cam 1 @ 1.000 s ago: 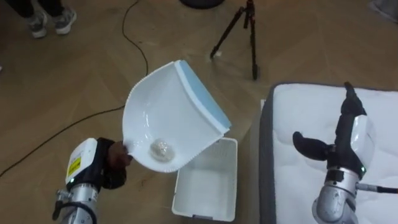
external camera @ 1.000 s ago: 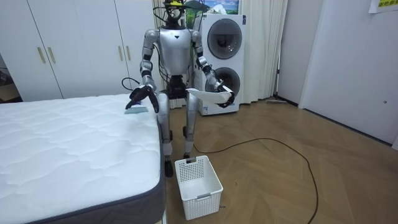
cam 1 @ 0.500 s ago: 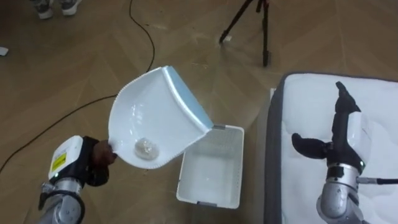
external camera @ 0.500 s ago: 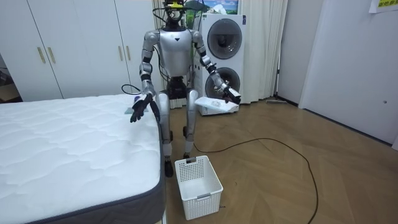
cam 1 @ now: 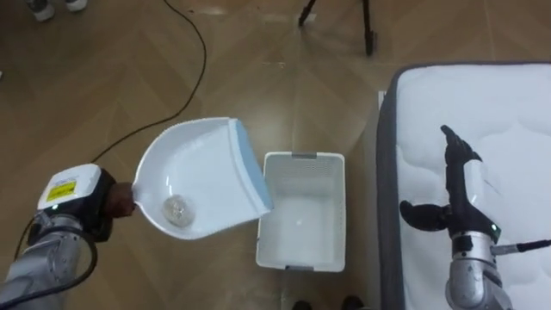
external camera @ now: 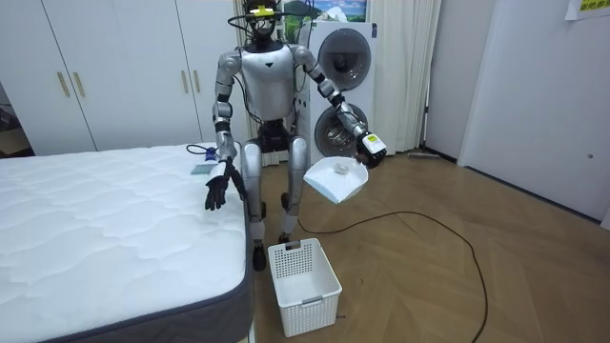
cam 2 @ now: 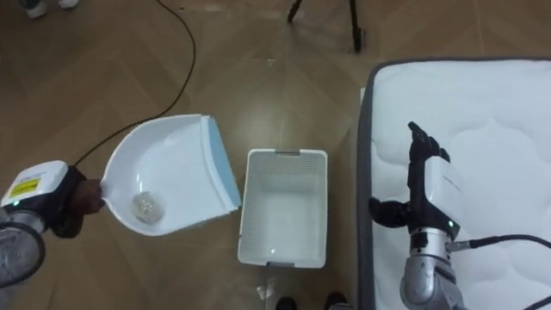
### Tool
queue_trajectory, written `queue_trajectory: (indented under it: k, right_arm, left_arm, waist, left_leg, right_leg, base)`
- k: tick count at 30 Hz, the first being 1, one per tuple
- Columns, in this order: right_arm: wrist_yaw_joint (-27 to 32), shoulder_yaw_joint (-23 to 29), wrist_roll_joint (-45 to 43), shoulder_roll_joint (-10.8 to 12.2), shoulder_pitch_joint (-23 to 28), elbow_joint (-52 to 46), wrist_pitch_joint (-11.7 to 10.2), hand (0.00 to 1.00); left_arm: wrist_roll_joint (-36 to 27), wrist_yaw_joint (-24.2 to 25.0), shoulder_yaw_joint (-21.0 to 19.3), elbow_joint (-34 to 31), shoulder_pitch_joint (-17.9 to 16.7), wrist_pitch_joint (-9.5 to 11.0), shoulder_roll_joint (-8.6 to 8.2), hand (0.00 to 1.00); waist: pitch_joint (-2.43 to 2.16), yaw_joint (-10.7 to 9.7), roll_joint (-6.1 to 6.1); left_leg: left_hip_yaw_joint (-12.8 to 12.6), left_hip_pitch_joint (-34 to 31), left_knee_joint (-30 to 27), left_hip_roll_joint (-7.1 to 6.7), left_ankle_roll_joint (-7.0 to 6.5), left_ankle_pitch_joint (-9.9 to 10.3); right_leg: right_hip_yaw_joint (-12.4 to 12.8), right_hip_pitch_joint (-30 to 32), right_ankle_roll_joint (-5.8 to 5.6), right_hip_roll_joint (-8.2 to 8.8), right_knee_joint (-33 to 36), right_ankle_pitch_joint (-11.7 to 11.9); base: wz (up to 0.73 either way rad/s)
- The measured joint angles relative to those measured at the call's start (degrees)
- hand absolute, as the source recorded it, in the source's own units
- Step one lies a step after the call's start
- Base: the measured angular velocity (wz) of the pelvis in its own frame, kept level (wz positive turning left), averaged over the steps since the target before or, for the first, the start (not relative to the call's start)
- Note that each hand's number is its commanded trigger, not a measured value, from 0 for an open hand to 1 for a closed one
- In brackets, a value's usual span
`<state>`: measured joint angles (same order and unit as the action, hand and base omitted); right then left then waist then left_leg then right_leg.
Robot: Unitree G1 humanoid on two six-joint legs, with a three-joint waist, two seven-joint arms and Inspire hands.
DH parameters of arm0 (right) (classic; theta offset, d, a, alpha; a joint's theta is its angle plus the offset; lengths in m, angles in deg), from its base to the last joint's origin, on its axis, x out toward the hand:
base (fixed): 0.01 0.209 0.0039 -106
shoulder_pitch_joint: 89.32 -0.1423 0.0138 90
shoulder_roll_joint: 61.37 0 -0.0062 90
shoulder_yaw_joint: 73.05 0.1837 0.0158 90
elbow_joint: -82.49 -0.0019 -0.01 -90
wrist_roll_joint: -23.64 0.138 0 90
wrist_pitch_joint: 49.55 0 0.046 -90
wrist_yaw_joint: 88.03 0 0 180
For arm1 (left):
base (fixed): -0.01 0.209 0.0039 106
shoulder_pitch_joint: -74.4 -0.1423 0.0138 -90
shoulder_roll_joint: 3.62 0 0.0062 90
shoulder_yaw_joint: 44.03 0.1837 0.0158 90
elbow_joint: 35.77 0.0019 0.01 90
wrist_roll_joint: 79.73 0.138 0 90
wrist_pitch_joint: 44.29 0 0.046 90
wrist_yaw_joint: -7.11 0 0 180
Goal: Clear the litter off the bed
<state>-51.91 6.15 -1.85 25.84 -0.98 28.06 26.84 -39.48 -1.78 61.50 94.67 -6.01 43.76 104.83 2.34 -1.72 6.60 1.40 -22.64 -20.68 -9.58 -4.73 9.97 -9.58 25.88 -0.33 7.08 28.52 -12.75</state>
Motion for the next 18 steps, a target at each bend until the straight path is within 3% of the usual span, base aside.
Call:
queue_trajectory:
  k: [2, 6, 12, 18]
  right_arm:
    - [0.08, -0.82, 0.01, -0.08, 0.14, 0.01, 0.04, 0.00]
    - [0.73, -2.63, -0.15, -0.10, 0.07, 0.01, -0.03, 0.00]
    - [2.12, -3.90, 0.05, -0.26, 1.06, 0.50, -0.03, 0.00]
    - [3.86, -4.37, 0.76, -0.86, 1.70, 0.49, -0.02, 0.00]
  left_arm:
    - [2.84, 1.11, 0.46, 0.06, 0.55, -0.54, 0.44, 1.00]
    - [7.79, 1.24, 0.63, 0.21, 2.30, -0.64, 0.79, 1.00]
    - [9.40, 1.05, 2.72, 1.65, 3.96, -1.98, 1.01, 1.00]
    - [11.20, 0.31, 3.92, 1.72, 4.17, -1.97, 1.42, 1.00]
  waist:
    - [0.01, -0.24, 0.04]
    - [0.24, -0.60, 0.47]
    - [0.32, -1.12, 1.40]
    - [0.43, -1.27, 1.11]
  left_leg:
    - [-1.35, -0.03, 0.71, 0.27, 0.35, -0.21]
    - [-1.10, -0.52, 0.80, 0.37, 0.32, -0.23]
    - [-1.13, -2.06, -0.91, 0.52, 0.21, -0.28]
    - [-1.44, -2.33, -1.05, 0.32, -0.10, -0.46]
  right_leg:
    - [0.06, 0.35, 0.05, 0.06, -0.05, -0.03]
    - [-0.36, 0.53, 0.24, -0.08, -0.15, -0.24]
    - [-1.69, 0.37, 0.18, 0.01, -0.61, -0.46]
    - [-1.95, 1.14, -0.11, 0.74, 1.78, -1.23]
  base:
    - [0.00]
    - [0.09]
    - [0.15]
    - [0.18]
